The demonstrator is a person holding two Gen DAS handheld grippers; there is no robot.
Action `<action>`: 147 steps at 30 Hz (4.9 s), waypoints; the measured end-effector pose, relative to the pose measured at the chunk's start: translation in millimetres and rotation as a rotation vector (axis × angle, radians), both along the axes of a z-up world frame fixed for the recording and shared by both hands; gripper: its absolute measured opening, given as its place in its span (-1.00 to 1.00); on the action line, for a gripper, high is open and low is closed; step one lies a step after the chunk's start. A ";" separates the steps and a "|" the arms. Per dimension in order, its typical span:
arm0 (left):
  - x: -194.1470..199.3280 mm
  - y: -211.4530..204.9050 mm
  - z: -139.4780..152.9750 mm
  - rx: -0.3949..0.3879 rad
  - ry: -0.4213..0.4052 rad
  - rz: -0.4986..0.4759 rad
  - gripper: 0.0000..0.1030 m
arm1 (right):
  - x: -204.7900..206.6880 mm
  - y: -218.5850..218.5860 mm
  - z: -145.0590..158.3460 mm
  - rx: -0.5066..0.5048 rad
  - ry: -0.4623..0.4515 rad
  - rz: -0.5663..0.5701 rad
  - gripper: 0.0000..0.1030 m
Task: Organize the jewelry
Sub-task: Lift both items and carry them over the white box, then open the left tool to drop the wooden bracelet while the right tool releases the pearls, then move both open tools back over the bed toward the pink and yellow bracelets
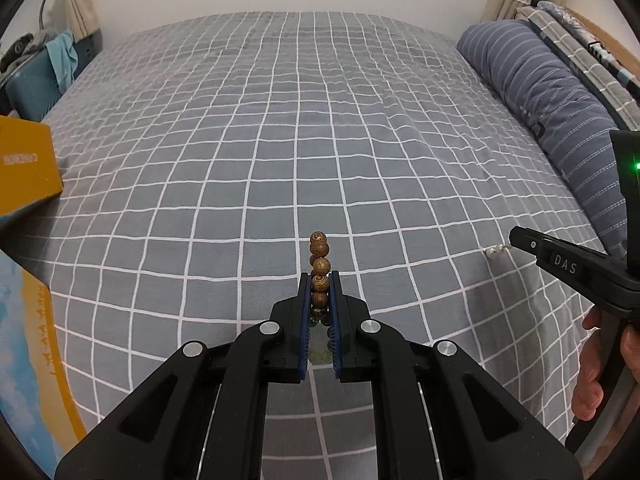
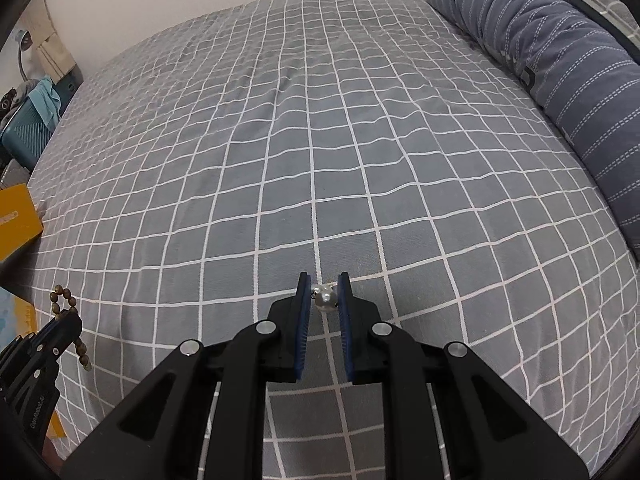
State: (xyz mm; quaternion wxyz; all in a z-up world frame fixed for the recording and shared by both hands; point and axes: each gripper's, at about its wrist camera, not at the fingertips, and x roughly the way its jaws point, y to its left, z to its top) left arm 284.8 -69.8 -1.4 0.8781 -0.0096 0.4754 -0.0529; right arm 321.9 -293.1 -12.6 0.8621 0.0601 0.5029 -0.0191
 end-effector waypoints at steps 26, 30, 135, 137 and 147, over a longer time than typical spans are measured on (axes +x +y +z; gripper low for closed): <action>-61.9 51.1 72.0 0.000 -0.061 0.050 -0.84 | -62.8 59.8 69.7 -0.018 -0.070 0.053 -0.75; -73.2 63.6 79.7 0.003 -0.065 0.064 -0.84 | -73.2 76.4 79.0 -0.023 -0.081 0.071 -0.75; -202.8 303.5 105.6 0.038 -0.158 0.433 0.88 | -167.6 341.2 117.2 -0.032 -0.216 0.365 0.81; -200.9 290.3 104.8 0.043 -0.158 0.411 0.89 | -168.9 322.8 116.3 -0.033 -0.202 0.339 0.81; -194.9 200.6 96.1 0.047 -0.134 0.249 0.89 | -188.6 219.1 99.6 -0.086 -0.171 0.221 0.81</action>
